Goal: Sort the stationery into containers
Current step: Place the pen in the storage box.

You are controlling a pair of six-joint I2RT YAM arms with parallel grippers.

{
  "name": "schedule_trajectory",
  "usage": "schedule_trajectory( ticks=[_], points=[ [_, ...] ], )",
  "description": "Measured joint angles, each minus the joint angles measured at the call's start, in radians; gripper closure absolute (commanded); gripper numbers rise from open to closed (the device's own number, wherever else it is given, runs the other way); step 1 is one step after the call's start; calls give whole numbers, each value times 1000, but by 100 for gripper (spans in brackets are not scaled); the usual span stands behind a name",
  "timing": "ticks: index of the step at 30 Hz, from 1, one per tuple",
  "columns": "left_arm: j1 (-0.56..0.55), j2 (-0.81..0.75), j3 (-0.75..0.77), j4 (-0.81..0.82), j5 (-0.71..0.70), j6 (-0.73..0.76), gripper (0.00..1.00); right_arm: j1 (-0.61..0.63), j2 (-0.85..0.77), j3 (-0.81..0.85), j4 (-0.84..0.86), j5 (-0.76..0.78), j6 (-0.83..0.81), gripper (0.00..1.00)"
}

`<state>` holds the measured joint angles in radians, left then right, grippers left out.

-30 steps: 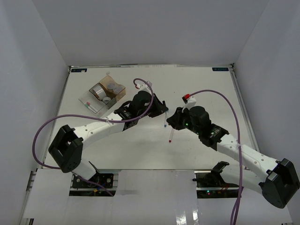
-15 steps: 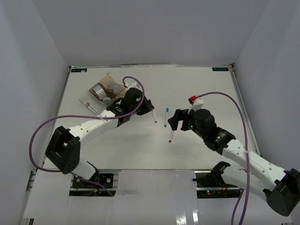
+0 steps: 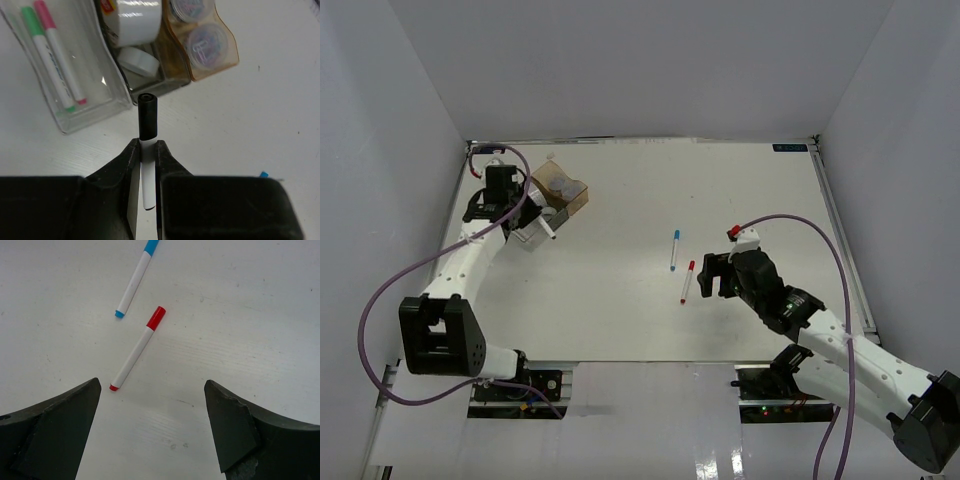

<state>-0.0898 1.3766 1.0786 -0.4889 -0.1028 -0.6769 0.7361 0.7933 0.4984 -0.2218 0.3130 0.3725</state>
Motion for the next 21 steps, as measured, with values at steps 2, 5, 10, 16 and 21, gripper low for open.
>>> schedule_trajectory(
  ticks=[2, 5, 10, 16, 21],
  points=[
    [69, 22, 38, -20, 11, 24, 93, 0, 0, -6, -6, 0, -3, 10],
    [156, 78, 101, -30, 21, 46, 91, 0, -6, -7, -10, 3, -11, 10],
    [228, 204, 183, -36, 40, 60, 85, 0, -22, -21, -10, 13, -23, 10],
    [252, 353, 240, -47, 69, 64, 79, 0, -31, -39, -14, 21, -36, 10],
    [261, 411, 275, -61, 90, 64, 69, 0, -33, -48, -14, 22, -40, 10]
  ],
)
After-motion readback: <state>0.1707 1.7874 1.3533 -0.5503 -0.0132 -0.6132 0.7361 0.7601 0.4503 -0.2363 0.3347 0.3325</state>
